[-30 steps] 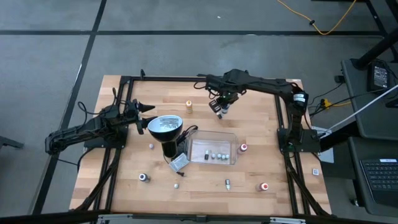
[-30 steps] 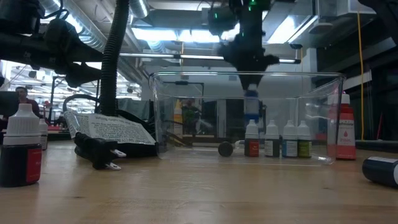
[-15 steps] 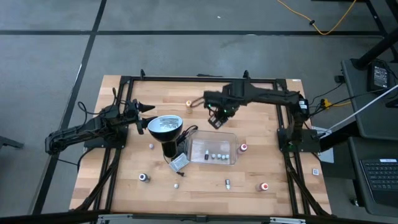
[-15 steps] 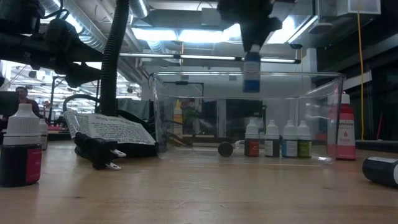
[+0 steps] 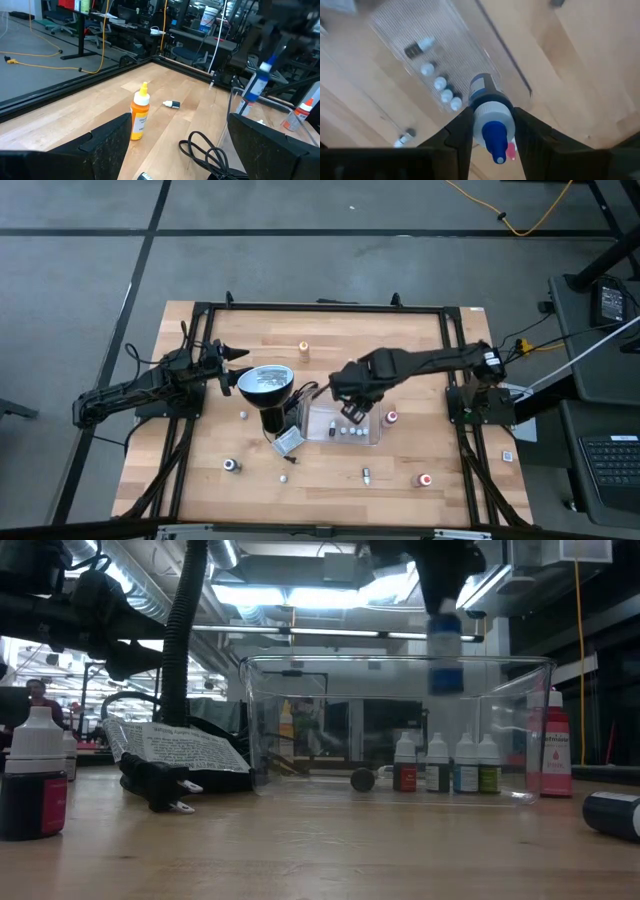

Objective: Pick & Place food coloring
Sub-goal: Put the big blue food coloring bottle into the transparent bin

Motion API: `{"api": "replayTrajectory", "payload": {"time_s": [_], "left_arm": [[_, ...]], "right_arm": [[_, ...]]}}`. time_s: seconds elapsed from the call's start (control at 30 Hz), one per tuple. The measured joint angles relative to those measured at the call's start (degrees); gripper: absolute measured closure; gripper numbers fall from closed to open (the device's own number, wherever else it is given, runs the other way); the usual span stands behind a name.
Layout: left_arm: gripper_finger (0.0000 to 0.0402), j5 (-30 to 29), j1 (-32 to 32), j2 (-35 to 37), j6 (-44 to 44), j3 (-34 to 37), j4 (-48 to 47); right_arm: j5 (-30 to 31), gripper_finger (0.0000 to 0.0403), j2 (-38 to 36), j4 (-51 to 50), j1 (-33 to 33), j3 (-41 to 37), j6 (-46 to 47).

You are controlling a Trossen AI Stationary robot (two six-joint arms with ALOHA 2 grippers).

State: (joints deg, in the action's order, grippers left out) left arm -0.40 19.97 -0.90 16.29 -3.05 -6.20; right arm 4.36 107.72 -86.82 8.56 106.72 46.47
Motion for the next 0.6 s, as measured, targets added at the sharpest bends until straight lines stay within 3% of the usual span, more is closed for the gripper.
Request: {"api": "replayTrajectory", "payload": {"time_s": [0.6], "left_arm": [[0.008,0.0,0.01,0.02,0.0,0.0,0.02]], "right_arm": [[-2.53,0.0275,-3.43,21.28,-1.79,-22.61,-0.27]]}}
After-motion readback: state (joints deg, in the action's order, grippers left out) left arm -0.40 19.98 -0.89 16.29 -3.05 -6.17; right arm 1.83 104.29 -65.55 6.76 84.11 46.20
